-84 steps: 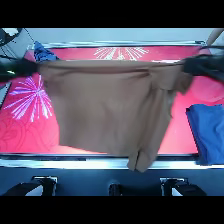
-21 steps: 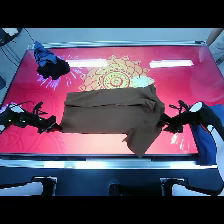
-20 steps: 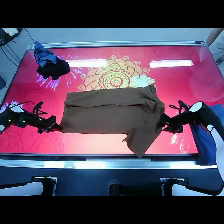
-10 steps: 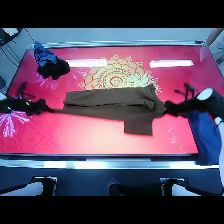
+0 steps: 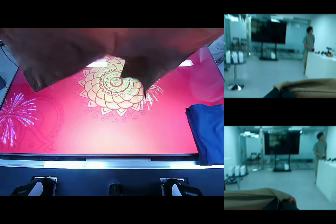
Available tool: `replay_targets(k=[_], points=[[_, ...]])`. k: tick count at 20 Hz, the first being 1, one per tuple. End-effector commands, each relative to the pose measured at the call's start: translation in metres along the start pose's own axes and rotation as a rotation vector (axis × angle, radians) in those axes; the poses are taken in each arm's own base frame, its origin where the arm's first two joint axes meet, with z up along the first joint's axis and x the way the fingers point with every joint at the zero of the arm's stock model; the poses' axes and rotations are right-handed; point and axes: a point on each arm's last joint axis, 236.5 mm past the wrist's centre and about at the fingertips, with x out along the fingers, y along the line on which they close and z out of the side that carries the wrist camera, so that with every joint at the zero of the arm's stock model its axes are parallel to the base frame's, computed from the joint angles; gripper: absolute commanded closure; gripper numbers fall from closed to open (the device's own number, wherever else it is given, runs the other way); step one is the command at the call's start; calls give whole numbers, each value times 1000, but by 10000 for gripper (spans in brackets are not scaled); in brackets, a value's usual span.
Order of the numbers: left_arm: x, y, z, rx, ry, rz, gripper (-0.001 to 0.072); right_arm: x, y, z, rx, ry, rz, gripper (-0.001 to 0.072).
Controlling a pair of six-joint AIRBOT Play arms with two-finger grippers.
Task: Fold the shirts.
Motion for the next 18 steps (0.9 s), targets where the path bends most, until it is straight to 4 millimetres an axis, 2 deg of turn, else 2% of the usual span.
replay_targets(k=[1, 7, 9, 10, 11, 13, 15, 16, 18], points=[[-62, -21, 55, 26, -179, 49, 685, -61, -8, 42, -5, -65, -88, 672], [-38, -5, 35, 10, -114, 63, 685, -59, -11, 12, -7, 60, -96, 672], [-22, 3, 16, -4, -47, 66, 684, -48, -13, -14, 3, 154, -97, 672], [-10, 10, -5, -18, 30, 66, 685, -40, -15, -36, 19, 231, -99, 672], [3, 18, -33, -33, 130, 66, 685, -30, -18, -66, 38, 336, -99, 672], [31, 47, -117, -71, 404, 84, 685, -8, -25, -145, 61, 603, -99, 673], [51, 79, -219, -145, 693, 104, 685, 4, -17, -250, 102, 952, -28, 674], [57, 92, -270, -173, 814, 99, 685, 7, -4, -307, 149, 1128, 51, 674], [60, 115, -375, -256, 1033, 99, 685, 14, 15, -407, 283, 1379, 151, 674]])
